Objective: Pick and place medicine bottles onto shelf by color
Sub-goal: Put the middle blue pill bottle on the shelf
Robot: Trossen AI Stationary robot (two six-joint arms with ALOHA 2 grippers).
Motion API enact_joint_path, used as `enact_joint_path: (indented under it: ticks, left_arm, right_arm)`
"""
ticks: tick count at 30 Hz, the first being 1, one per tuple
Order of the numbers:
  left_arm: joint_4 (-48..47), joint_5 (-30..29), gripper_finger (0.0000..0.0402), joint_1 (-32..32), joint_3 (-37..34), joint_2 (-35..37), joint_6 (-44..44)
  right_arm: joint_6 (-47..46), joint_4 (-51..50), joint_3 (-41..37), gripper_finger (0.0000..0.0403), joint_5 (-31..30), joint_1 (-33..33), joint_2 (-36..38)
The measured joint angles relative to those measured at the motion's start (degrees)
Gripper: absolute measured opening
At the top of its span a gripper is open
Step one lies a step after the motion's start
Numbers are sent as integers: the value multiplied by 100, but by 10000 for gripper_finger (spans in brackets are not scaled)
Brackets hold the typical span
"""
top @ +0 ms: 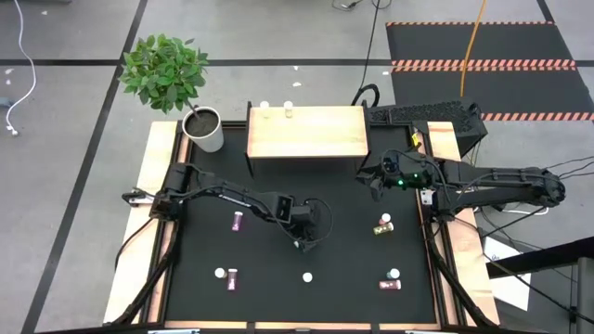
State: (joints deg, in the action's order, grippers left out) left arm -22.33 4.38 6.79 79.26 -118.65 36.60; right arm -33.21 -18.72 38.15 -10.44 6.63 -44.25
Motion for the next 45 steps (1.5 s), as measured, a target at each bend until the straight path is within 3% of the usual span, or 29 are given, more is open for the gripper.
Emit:
enact_joint_path:
  ticks: [8,22,38,45]
  left_arm:
    - [-50,-98,234,1,2,-13,-30]
    - [-157,-272,121,-63,2,-17,123]
    - [225,-369,125,-618,-9,1165,107]
    - [864,-507,125,-814,-7,1936,-717]
  right_arm:
    - [-15,0,0,199,0,0,0]
    - [-14,0,2,199,0,0,0]
    - [106,196,4,199,16,0,233]
    - [96,1436,7,199,466,24,303]
